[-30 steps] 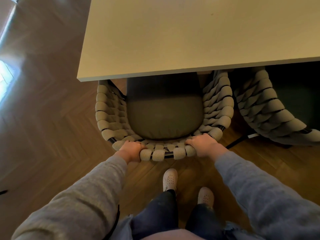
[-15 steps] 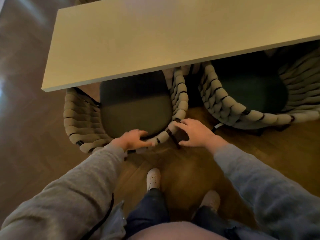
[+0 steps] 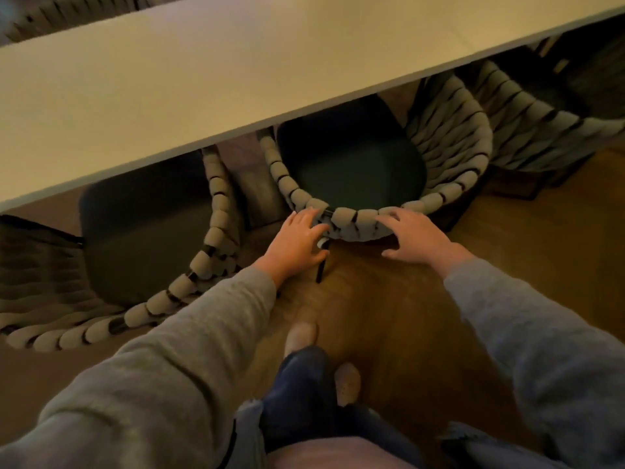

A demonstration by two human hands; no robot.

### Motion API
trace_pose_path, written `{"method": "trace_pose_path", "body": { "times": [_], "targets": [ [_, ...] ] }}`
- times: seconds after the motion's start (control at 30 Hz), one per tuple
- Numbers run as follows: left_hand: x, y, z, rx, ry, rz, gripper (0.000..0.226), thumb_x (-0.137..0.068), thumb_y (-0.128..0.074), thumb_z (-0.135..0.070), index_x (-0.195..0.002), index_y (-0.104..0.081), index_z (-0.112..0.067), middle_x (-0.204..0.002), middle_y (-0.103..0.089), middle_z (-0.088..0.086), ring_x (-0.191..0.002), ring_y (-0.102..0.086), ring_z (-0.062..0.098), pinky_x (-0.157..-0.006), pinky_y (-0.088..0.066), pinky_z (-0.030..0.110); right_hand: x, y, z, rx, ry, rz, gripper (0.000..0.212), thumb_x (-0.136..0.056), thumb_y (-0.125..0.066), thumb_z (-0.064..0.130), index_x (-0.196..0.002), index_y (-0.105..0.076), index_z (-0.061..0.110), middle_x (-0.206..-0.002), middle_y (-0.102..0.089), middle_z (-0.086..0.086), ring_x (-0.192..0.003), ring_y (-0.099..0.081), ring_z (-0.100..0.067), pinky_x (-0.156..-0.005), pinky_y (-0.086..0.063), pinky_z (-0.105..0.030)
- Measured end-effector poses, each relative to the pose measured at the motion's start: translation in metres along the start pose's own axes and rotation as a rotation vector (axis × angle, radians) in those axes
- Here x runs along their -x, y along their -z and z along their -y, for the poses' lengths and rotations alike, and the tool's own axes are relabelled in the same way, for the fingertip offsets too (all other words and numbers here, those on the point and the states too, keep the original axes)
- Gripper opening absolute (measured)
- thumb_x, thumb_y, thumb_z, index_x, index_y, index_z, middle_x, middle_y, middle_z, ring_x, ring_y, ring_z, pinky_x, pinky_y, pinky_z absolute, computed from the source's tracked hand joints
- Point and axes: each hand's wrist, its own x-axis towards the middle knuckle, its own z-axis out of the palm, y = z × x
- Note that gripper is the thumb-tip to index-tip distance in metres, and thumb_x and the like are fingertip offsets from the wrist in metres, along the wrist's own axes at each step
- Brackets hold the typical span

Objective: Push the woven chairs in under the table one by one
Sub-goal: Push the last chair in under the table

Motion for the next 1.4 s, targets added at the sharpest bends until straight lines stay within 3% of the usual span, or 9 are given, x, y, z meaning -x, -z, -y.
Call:
{"method": "trace_pose_path", "body": {
  "times": [0.23, 0.37, 0.5, 0.63, 0.9, 1.07, 1.3, 1.4],
  "targets": [
    [-0.09, -0.006, -0.035, -0.04, -0.004, 0.145, 0.076, -0.086, -0.065, -0.048, -0.149, -0.03, -0.024, -0.159, -0.018, 0.009, -0.148, -0.01, 0.029, -0.119, -0.004, 0.048, -0.029, 0.02, -0.085, 0.049, -0.087, -0.023, 0.082, -0.082, -0.075, 0.035, -0.15, -0.029, 0.031, -0.156, -0.029, -0.007, -0.145, -0.025, -0.028, -0.118, -0.025, -0.047],
    [-0.138, -0.022, -0.045, 0.037, 0.035, 0.364, 0.081, -0.083, -0.069, -0.044, -0.149, -0.027, -0.026, -0.146, -0.041, 0.005, -0.138, -0.033, 0.027, -0.118, -0.02, 0.05, -0.063, 0.032, -0.122, 0.161, -0.073, 0.052, 0.083, -0.084, -0.074, 0.028, -0.152, -0.026, 0.029, -0.157, -0.026, -0.008, -0.146, -0.022, -0.028, -0.119, -0.022, -0.048],
    [-0.168, -0.03, -0.057, 0.049, 0.056, 0.48, 0.069, -0.085, -0.066, -0.037, -0.145, -0.034, -0.024, -0.13, -0.053, 0.003, -0.12, -0.051, 0.023, -0.109, -0.036, 0.043, -0.095, 0.039, -0.157, 0.26, -0.06, 0.143, 0.076, -0.087, -0.067, 0.018, -0.151, -0.027, 0.028, -0.155, -0.029, -0.008, -0.146, -0.02, -0.028, -0.12, -0.018, -0.049],
    [-0.184, -0.031, -0.06, 0.073, 0.093, 0.528, 0.055, -0.087, -0.065, -0.03, -0.137, -0.044, -0.023, -0.122, -0.057, 0.002, -0.11, -0.056, 0.02, -0.1, -0.045, 0.039, -0.117, 0.035, -0.182, 0.353, -0.034, 0.256, 0.069, -0.088, -0.066, 0.021, -0.148, -0.033, 0.028, -0.151, -0.037, -0.005, -0.143, -0.028, -0.027, -0.119, -0.021, -0.05],
    [-0.201, -0.046, -0.064, 0.065, 0.166, 0.516, 0.05, -0.081, -0.069, -0.029, -0.127, -0.051, -0.029, -0.105, -0.062, -0.004, -0.097, -0.06, 0.016, -0.091, -0.051, 0.036, -0.139, 0.034, -0.218, 0.439, 0.059, 0.376, 0.052, -0.09, -0.062, 0.019, -0.139, -0.046, 0.03, -0.144, -0.047, 0.0, -0.137, -0.038, -0.024, -0.117, -0.026, -0.048],
    [-0.199, -0.055, -0.077, -0.043, 0.257, 0.429, 0.043, -0.086, -0.059, -0.033, -0.128, -0.05, -0.035, -0.106, -0.064, -0.007, -0.101, -0.06, 0.017, -0.1, -0.041, 0.044, -0.148, 0.032, -0.232, 0.523, 0.177, 0.347, 0.051, -0.091, -0.059, 0.018, -0.137, -0.046, 0.036, -0.14, -0.052, 0.004, -0.138, -0.039, -0.022, -0.12, -0.009, -0.055],
    [-0.195, -0.059, -0.087, -0.041, 0.369, 0.394, 0.045, -0.09, -0.057, -0.033, -0.133, -0.047, -0.042, -0.112, -0.064, -0.008, -0.109, -0.058, 0.018, -0.103, -0.037, 0.046, -0.147, 0.021, -0.237, 0.498, 0.207, 0.308, 0.047, -0.092, -0.058, 0.018, -0.136, -0.049, 0.033, -0.131, -0.058, 0.001, -0.129, -0.047, -0.024, -0.12, -0.014, -0.052],
    [-0.189, -0.064, -0.098, -0.037, 0.387, 0.413, 0.046, -0.09, -0.057, -0.032, -0.133, -0.047, -0.041, -0.112, -0.063, -0.008, -0.109, -0.058, 0.018, -0.103, -0.035, 0.045, -0.141, 0.015, -0.244, 0.486, 0.238, 0.288, 0.041, -0.091, -0.059, 0.021, -0.13, -0.055, 0.033, -0.122, -0.062, 0.002, -0.121, -0.053, -0.022, -0.117, -0.024, -0.049]
  ]
}}
